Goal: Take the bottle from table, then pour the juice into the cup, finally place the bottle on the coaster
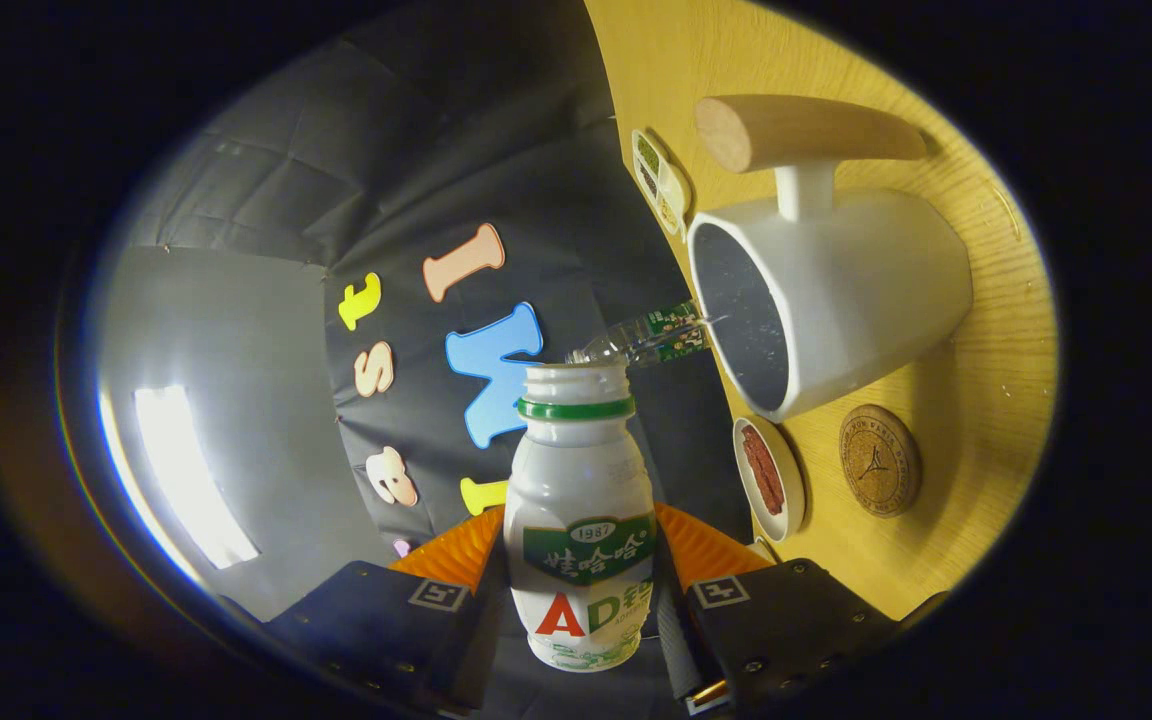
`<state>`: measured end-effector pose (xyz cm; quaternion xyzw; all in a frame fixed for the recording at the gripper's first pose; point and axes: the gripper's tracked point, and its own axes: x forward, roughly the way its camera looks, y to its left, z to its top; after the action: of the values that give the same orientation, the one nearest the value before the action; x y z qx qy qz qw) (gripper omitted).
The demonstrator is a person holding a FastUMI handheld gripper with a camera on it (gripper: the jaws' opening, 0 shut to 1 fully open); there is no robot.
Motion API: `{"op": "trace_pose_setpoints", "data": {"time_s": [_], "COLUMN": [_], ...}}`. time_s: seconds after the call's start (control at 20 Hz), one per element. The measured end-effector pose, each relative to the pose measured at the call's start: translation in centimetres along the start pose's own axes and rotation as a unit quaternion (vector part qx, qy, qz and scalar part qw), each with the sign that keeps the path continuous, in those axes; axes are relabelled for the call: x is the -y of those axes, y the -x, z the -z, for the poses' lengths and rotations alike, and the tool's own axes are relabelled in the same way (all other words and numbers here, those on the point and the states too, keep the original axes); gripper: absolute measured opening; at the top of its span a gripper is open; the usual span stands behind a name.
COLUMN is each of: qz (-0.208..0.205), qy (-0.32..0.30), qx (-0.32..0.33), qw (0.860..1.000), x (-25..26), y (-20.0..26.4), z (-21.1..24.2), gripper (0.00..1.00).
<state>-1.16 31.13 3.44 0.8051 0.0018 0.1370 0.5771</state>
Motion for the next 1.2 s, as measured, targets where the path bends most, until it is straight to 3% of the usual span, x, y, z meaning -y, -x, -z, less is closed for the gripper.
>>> {"op": "trace_pose_setpoints", "data": {"time_s": [1.2], "qz": [0.005], "qy": [-0.008], "qx": [0.011], "qw": [1.0], "x": [0.45], "y": [0.03], "z": [-0.45], "gripper": [0.66]}}
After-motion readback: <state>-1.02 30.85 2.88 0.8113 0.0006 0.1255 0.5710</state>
